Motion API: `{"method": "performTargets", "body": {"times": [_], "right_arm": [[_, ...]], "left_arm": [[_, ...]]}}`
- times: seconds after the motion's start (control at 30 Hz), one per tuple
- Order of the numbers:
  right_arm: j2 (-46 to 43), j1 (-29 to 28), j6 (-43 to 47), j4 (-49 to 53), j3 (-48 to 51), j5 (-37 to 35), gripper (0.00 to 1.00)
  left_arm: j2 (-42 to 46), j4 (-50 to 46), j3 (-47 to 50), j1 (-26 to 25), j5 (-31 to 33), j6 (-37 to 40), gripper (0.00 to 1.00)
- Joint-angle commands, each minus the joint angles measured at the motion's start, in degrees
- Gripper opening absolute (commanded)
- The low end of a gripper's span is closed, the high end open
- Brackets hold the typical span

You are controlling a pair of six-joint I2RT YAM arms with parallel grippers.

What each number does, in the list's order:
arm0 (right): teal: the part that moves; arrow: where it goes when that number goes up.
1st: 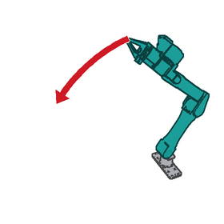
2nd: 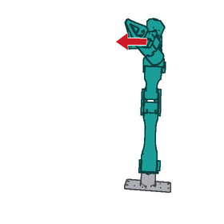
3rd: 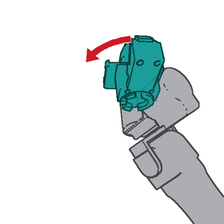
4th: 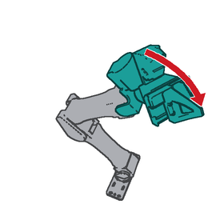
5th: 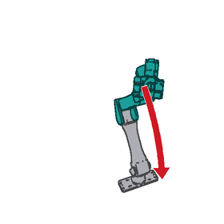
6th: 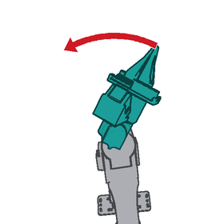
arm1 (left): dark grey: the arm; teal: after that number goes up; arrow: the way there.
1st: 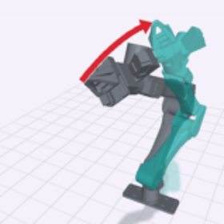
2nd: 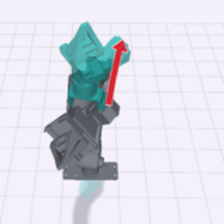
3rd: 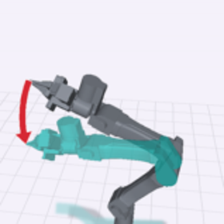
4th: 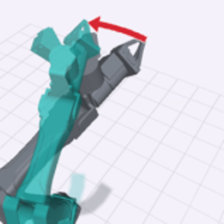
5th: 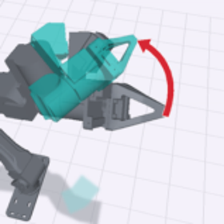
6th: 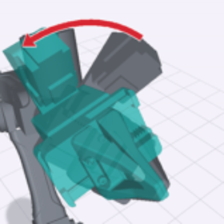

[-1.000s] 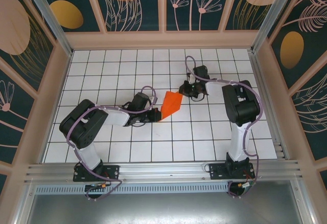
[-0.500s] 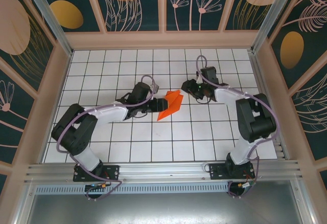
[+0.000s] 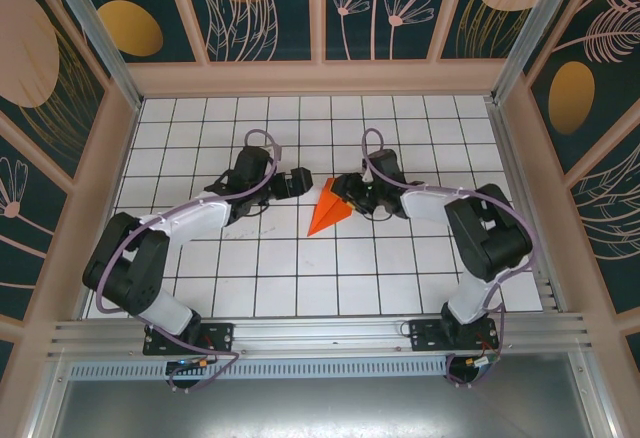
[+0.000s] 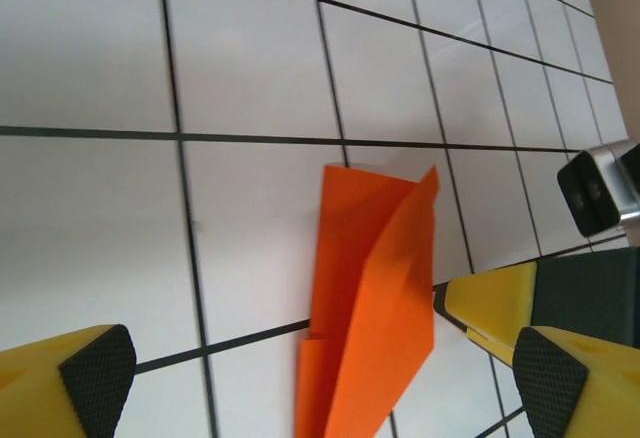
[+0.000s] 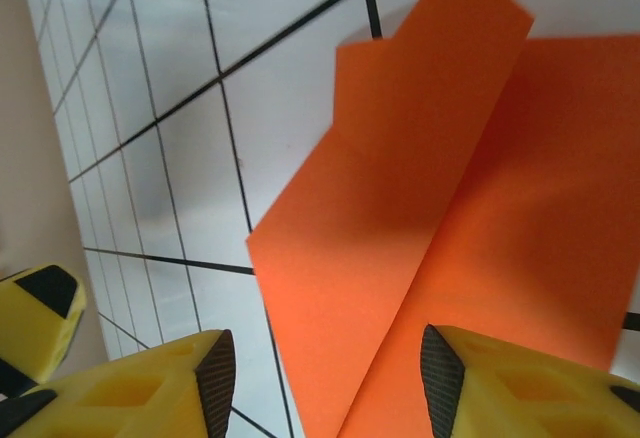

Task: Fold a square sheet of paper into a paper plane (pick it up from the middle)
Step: Pick up the paper from the center of the table.

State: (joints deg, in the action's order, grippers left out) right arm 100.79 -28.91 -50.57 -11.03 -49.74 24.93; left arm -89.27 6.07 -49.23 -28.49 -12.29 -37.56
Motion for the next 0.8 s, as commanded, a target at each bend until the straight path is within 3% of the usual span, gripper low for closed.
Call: {"method": "performTargets", "body": {"times": [0.0,0.37,0.77], "right_arm": [[2.6,-0.9,-2.1,-2.7,-2.2,-0.9,0.54],[6.5,-2.1,-3.3,-7.5,-2.9,1.1,0.44],[7.7,-4.4,-6.3,-15.2,0.1,1.1,0.33]], "left_arm": [[2.2,-0.9,1.3,1.3,-0.1,-0.1,0.98],[2.6,-0.8,2.7,2.8,-1.5,-0.9,0.98],[3.1,0.9,3.9,5.1,-7.1,-3.6,0.98]]}}
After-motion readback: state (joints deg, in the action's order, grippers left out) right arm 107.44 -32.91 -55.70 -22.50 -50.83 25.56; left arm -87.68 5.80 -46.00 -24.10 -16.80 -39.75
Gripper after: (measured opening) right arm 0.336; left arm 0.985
